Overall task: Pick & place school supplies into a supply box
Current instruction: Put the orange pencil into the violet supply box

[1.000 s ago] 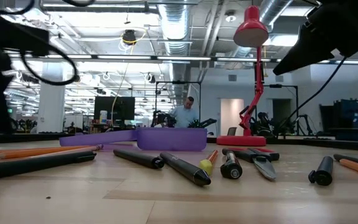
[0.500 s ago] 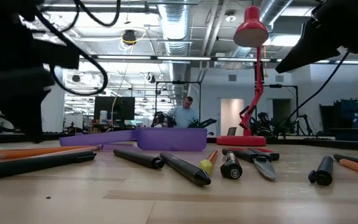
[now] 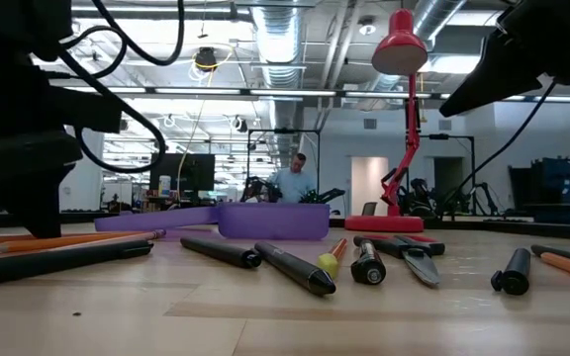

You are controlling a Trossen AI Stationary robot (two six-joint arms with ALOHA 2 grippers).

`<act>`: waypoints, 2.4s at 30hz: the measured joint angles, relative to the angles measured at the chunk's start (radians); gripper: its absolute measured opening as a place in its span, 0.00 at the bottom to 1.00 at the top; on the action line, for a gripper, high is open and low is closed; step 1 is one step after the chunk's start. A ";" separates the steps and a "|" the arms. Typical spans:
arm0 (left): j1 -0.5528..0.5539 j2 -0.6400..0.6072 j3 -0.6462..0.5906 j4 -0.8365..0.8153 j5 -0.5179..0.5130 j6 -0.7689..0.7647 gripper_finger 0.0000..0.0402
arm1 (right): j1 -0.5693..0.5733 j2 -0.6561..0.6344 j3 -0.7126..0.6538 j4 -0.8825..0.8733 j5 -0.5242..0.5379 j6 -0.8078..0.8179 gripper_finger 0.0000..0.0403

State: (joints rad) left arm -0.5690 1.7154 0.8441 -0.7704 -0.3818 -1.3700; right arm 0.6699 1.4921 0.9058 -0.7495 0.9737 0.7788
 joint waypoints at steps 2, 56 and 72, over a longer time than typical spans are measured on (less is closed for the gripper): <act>-0.003 0.000 0.000 -0.017 0.010 0.024 0.25 | -0.004 0.000 0.000 0.001 0.000 0.001 0.29; -0.350 0.077 0.037 -0.112 -0.006 0.223 0.00 | 0.009 0.000 0.001 0.011 -0.001 -0.001 0.29; -0.368 0.358 0.286 -0.469 -0.124 0.243 0.00 | -0.016 0.000 0.001 0.032 -0.001 -0.011 0.29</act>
State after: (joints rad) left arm -0.9371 2.0734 1.1296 -1.2398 -0.5059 -1.1266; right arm 0.6539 1.4925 0.9066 -0.7171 0.9730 0.7673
